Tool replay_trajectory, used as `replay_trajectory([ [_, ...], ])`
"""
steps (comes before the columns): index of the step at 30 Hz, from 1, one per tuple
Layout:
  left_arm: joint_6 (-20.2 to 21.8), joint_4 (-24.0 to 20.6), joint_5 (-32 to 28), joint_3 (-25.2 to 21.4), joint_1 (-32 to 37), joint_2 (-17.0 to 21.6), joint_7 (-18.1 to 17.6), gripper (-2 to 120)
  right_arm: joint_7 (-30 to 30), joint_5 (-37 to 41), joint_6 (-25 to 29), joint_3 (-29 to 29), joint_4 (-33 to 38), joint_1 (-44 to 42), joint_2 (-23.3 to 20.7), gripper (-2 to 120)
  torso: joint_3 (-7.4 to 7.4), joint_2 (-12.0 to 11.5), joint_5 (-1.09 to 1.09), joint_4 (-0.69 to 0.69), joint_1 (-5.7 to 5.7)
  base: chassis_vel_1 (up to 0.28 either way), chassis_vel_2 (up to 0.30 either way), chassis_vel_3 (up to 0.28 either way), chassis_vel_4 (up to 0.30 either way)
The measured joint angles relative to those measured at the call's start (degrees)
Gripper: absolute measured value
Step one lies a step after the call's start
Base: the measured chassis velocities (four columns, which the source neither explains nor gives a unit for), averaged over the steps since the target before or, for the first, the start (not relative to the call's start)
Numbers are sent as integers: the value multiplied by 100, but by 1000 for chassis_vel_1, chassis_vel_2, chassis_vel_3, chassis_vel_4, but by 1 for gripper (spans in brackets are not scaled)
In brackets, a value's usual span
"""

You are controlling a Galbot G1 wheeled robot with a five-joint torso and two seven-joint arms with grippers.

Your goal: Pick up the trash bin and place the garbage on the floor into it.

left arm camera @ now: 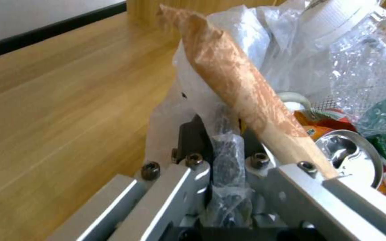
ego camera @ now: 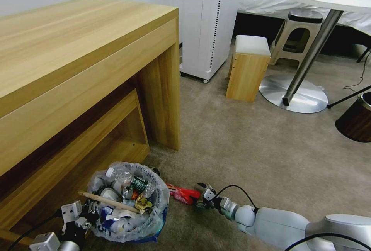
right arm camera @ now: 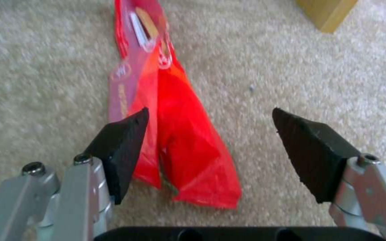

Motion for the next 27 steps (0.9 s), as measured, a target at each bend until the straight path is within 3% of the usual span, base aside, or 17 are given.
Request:
replay_trajectory([
  [5,-4,38,5,30,-20,-14,1,3,26,6,-31,0,64,-16,-33,71,0,0,-1,-1,0,0,0,0,0],
  [17,-69,-70,17,36,74,-64,54,3,58,-13,-97,-105,-529,-63,748,63,0,0,0,1,0,0,0,0,0],
  [27,-85,-22,19,64,43,-85,59,3,148,-65,-166,-30,-682,-166,773,49,0,0,-1,0,0,0,0,0,0],
])
